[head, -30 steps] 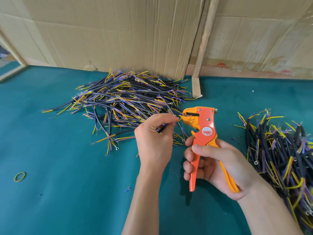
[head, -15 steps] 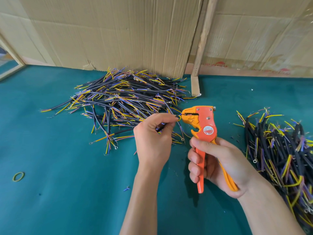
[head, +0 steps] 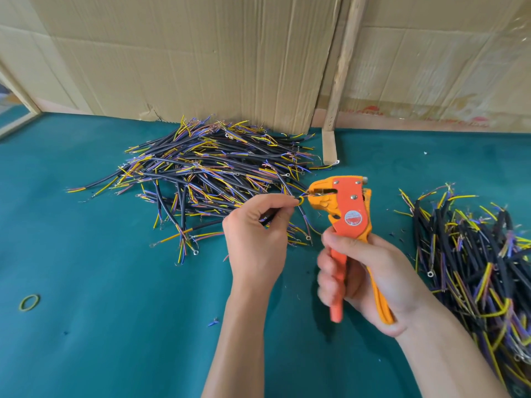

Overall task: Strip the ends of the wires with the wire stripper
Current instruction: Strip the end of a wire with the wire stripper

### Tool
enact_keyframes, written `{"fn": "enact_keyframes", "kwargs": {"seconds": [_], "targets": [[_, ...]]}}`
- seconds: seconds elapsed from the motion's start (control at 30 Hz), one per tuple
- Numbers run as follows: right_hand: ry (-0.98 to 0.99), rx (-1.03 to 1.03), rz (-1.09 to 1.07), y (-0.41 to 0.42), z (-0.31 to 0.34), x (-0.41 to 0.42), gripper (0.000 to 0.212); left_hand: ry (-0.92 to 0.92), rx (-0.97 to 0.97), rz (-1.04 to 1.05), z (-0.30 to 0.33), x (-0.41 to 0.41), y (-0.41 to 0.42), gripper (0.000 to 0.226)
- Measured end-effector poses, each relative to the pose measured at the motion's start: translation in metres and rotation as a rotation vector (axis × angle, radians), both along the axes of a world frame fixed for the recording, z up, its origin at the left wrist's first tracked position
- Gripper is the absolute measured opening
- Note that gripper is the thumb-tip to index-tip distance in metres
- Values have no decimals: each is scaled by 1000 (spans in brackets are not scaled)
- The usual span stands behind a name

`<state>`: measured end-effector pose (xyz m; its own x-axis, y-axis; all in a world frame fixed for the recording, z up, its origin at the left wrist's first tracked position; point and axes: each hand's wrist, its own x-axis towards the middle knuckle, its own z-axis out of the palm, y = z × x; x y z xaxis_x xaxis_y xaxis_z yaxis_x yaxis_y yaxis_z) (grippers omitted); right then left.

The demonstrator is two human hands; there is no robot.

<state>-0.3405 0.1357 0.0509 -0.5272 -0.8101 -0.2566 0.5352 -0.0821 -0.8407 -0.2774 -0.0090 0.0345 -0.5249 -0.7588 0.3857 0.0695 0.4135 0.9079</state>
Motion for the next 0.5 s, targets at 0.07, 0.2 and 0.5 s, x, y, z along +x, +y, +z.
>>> {"fn": "enact_keyframes", "kwargs": {"seconds": [0.07, 0.2, 0.5], "targets": [[-28, -48, 17, 3, 1, -4, 28, -3, -1, 12, 0, -2, 2, 26], [16, -43, 72, 13, 0, -11, 34, -15, -1, 32, 0, -2, 2, 25], [138, 63, 60, 12, -7, -12, 22, -39, -9, 31, 2, -2, 4, 30]]}}
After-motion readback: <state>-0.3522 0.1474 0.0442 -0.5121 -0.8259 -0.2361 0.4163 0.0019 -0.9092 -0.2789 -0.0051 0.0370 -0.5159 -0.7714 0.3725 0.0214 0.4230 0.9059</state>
